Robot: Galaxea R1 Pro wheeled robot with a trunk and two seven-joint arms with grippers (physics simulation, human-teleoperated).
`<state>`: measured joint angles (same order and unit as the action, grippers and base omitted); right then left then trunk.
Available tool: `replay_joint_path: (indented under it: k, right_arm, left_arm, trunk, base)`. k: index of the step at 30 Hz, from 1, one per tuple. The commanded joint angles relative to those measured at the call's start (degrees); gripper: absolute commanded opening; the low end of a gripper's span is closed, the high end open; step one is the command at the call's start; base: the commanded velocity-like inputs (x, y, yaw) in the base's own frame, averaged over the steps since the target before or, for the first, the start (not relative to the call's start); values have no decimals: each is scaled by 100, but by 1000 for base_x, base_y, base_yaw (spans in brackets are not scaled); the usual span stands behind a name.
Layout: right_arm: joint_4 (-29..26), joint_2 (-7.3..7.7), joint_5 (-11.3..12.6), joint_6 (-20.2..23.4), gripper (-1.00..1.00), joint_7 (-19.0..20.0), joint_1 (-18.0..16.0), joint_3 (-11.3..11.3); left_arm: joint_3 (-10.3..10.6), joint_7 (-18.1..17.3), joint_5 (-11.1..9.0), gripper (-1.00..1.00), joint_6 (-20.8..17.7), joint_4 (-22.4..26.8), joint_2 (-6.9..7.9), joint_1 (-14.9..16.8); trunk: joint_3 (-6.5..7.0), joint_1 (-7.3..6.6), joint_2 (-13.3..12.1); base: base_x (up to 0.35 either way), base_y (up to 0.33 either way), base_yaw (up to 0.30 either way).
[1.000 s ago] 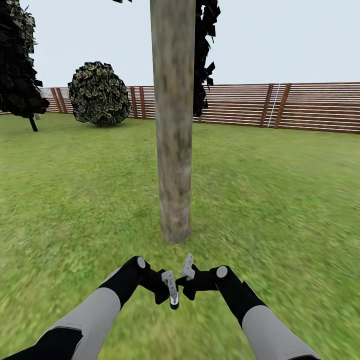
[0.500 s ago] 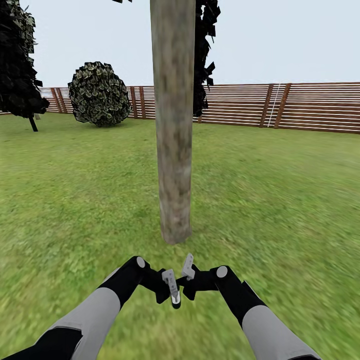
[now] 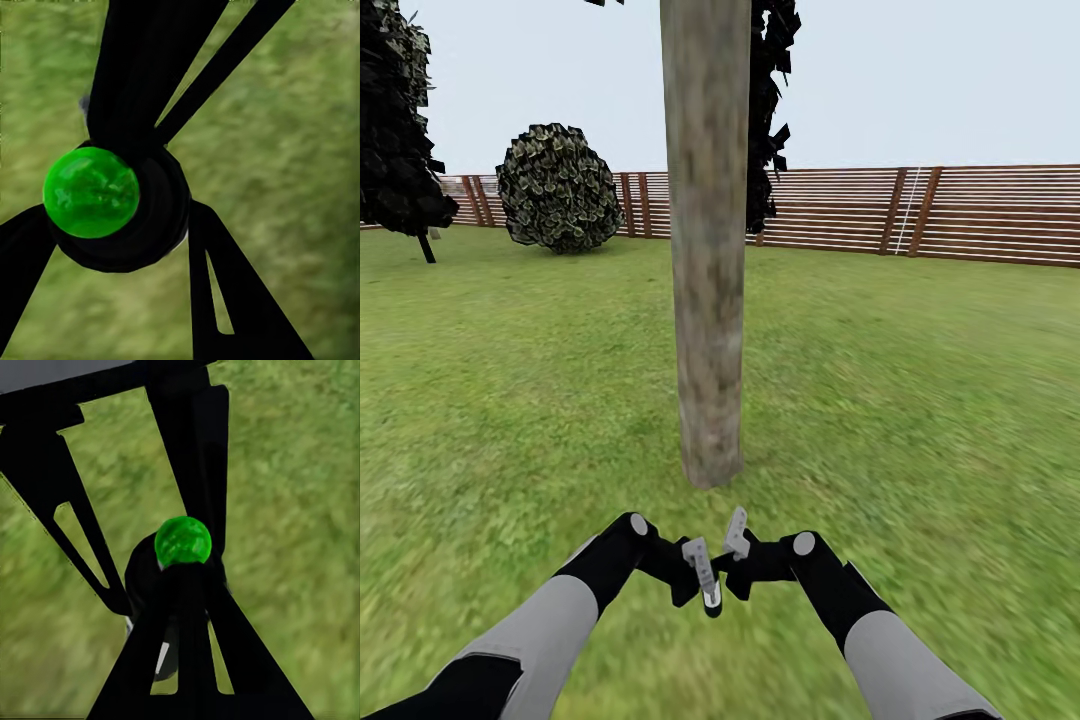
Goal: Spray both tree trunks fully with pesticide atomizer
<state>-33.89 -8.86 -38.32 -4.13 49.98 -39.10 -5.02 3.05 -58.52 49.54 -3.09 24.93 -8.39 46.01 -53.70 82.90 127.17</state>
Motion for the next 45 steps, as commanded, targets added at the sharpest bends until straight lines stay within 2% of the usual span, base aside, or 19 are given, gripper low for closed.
replay_joint_path:
  k: [1, 2, 3, 6, 11, 16, 17, 19, 22, 24, 28, 30, 32, 33, 36, 38, 40, 41, 45]
  right_arm:
    - [-4, -1, -79, -44, -100, 11, -1, 2]
    - [-4, -1, -79, -44, -100, 12, -1, 2]
    - [9, 4, -82, -44, -100, 12, -1, 2]
    - [28, 7, -87, -44, -100, 12, -1, 2]
    - [38, 9, -88, -44, -100, 5, -1, 1]
    - [48, 28, -96, -44, -100, 3, -1, 7]
    - [52, 38, -97, -44, 100, 3, -1, 10]
    - [56, 56, -97, -48, 100, 3, -1, 16]
    - [71, 105, -97, -45, 100, -18, -1, 24]
    - [298, 303, -83, -62, 100, -73, 6, 40]
    - [989, 772, 11, -267, 100, -1309, 26, 67]
    - [1443, 891, 241, -534, 100, -2155, 34, 73]
    - [1979, 945, 623, -891, 100, -2995, 39, 72]
    - [2507, 968, 1015, -1296, 100, -3755, 52, 72]
    - [3026, 979, 1511, -1818, 100, -4696, 106, 72]
    - [3159, 978, 1930, -2049, 100, -5302, 309, 72]
    - [3214, 988, 2619, -2453, 100, -5973, 628, 72]
    - [3220, 1086, 2781, -2704, 100, -6138, 700, 72]
    - [3224, 1323, 2838, -2820, 100, -6190, 733, 72]
  left_arm:
    - [0, -23, 1, -100, -30, 13, 10, 0]
    - [6, -21, 28, -100, -28, 12, 43, -4]
    - [26, -19, 68, -100, -19, 12, 541, -31]
    - [40, -27, 83, -100, -2, 12, 933, -60]
    - [47, -28, 90, -100, 123, 12, 1368, -81]
    - [47, -28, 89, -100, 319, 4, 1663, -99]
    - [47, -28, 88, -100, 328, 3, 1778, -106]
    - [47, -28, 84, -100, 344, 3, 1969, -149]
    - [45, -20, 89, -100, 353, 17, 2131, -280]
    - [10, 192, 73, -100, 351, 34, 2170, -414]
    - [-111, 1287, -148, -100, 337, -167, 2159, -479]
    - [-243, 1848, -436, -100, 345, -507, 2121, -500]
    - [-371, 2399, -897, -100, 359, -890, 2088, -508]
    - [-436, 2886, -1469, -100, 466, -1197, 2068, -515]
    - [-469, 3491, -2339, -100, 865, -1588, 2056, -521]
    - [-483, 3997, -3046, -100, 1037, -1899, 2037, -524]
    - [-485, 4743, -3958, -100, 1120, -2169, 1946, -550]
    - [-482, 5062, -4128, -100, 1114, -2199, 1926, -556]
    - [-481, 5246, -4161, -100, 1082, -2198, 1783, -558]
  trunk:
    - [-5, -1, 2]
    - [-5, -1, 2]
    - [-5, -1, 2]
    - [-5, -1, 2]
    - [-5, -1, 2]
    - [-5, -1, 2]
    - [-5, -1, 2]
    - [-5, -1, 2]
    - [-5, -1, 2]
    - [-5, -1, 2]
    - [-5, -1, 2]
    - [-5, -1, 2]
    - [-5, -1, 2]
    - [-5, -1, 2]
    - [-5, -1, 2]
    - [-5, -1, 2]
    - [-5, -1, 2]
    - [-5, -1, 2]
    - [-5, -1, 2]
  base:
    - [0, 0, 0]
    - [0, 0, 0]
    - [0, 0, 0]
    - [0, 0, 0]
    - [0, 0, 0]
    - [0, 0, 0]
    - [0, 0, 0]
    - [0, 0, 0]
    - [0, 0, 0]
    - [0, 0, 0]
    - [0, 0, 0]
    - [0, 0, 0]
    - [0, 0, 0]
    - [0, 0, 0]
    - [0, 0, 0]
    - [0, 0, 0]
    - [0, 0, 0]
    - [0, 0, 0]
    - [0, 0, 0]
